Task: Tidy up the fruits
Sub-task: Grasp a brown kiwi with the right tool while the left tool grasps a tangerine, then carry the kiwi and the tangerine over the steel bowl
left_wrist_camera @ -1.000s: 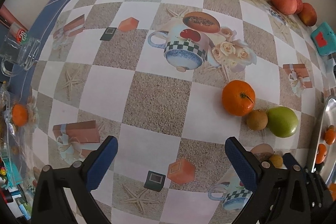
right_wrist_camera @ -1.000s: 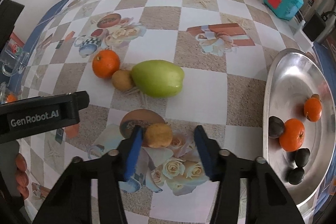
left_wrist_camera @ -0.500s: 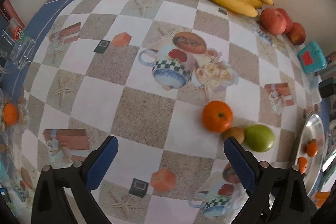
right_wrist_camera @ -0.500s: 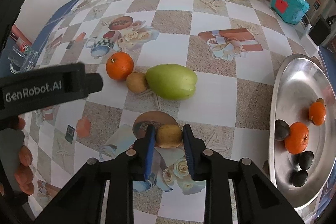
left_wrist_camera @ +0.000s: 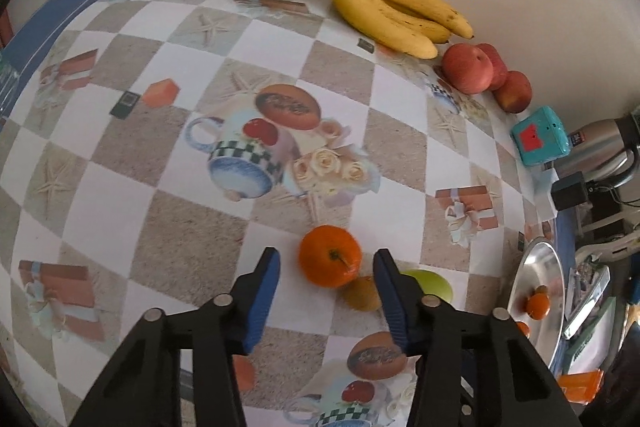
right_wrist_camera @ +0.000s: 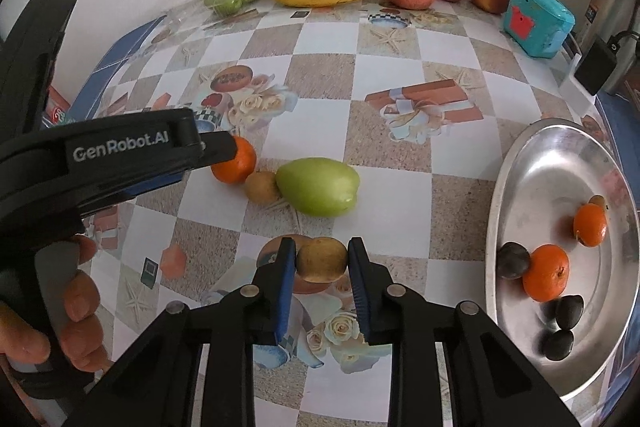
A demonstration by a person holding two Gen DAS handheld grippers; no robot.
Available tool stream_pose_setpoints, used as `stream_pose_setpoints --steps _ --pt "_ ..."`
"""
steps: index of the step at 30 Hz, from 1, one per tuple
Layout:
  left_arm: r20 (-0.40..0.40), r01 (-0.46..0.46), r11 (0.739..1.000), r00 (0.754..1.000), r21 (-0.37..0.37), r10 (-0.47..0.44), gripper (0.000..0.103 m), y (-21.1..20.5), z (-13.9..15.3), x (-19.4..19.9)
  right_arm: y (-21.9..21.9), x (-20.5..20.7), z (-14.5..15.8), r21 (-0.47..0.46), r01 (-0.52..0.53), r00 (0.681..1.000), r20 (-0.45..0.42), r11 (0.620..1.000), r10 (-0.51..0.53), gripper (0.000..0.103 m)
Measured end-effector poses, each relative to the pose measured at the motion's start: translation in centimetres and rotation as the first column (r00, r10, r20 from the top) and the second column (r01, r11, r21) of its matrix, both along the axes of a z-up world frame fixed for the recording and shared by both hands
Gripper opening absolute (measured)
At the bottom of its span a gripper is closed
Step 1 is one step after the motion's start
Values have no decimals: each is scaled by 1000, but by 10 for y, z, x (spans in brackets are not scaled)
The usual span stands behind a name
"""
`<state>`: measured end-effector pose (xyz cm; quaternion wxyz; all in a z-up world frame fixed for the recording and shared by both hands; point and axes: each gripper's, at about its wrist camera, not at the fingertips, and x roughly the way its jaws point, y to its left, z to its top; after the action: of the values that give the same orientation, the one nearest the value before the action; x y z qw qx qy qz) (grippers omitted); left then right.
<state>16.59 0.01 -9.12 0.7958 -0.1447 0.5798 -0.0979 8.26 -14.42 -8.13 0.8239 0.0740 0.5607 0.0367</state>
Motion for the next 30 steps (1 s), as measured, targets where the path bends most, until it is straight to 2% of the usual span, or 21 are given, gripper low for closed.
stream_pose_setpoints --steps 6,12,20,30 --pt "-6 -10 1000 1000 -3 10 46 -2 -6 4 -2 -2 3 5 2 1000 5 1000 -2 27" --pt "-13 -22 1000 1000 -14 22 37 -2 -10 6 -3 -3 3 4 2 1000 4 1000 -2 27" --pt "-19 -22 1000 1000 -19 22 35 -3 -8 4 -6 -3 4 4 10 1000 6 1000 -10 27" --pt "5 -47 999 999 12 47 35 4 15 1 -10 -4 7 9 24 1000 13 1000 -25 27"
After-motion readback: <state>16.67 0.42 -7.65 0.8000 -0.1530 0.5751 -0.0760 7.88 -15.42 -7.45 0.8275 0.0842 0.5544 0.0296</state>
